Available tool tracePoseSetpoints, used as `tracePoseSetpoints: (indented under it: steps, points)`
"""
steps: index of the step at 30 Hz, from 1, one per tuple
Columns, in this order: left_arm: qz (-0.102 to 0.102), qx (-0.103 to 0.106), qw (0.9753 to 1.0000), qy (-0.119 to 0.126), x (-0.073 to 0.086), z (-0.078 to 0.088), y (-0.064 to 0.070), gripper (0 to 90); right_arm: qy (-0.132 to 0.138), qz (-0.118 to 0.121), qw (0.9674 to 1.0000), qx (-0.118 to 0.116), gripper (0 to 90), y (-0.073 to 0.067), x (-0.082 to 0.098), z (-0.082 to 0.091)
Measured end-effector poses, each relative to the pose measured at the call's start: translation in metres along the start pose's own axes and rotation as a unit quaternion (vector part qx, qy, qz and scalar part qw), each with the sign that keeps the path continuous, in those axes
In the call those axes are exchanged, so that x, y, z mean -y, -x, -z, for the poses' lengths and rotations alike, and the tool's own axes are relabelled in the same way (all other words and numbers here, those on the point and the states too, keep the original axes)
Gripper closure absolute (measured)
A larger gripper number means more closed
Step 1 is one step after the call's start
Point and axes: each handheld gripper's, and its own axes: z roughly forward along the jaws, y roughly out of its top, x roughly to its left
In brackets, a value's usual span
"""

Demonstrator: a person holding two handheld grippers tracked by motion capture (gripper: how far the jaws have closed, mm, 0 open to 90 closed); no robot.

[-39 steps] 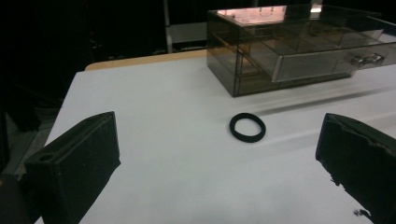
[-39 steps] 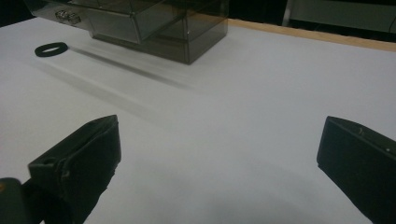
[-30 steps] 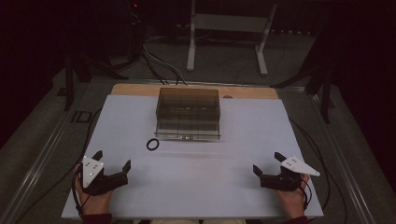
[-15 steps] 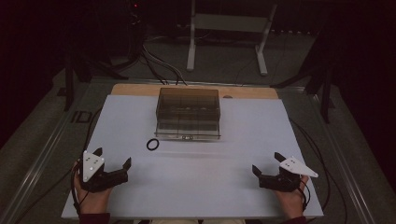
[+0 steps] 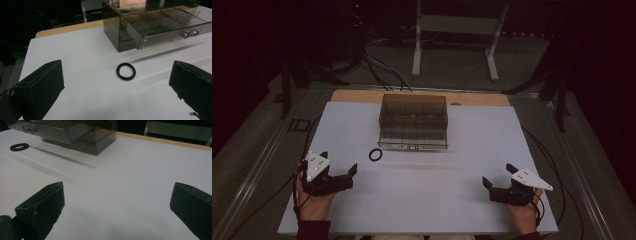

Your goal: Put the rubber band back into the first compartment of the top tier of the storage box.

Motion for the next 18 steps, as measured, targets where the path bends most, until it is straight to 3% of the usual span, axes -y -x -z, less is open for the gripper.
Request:
tracePoseSetpoints:
  steps: [9,18]
  points:
    - [-0.008,0.013,0.9999,-0.008,-0.009,-0.019,0.002,0.5,0.0,-0.001,1.0,0.005,0.0,0.0,0.0,0.0]
    - [-0.011,0.012,0.9998,-0.013,-0.013,-0.029,0.003,0.5,0.0,-0.003,1.0,0.006,0.0,0.0,0.0,0.002]
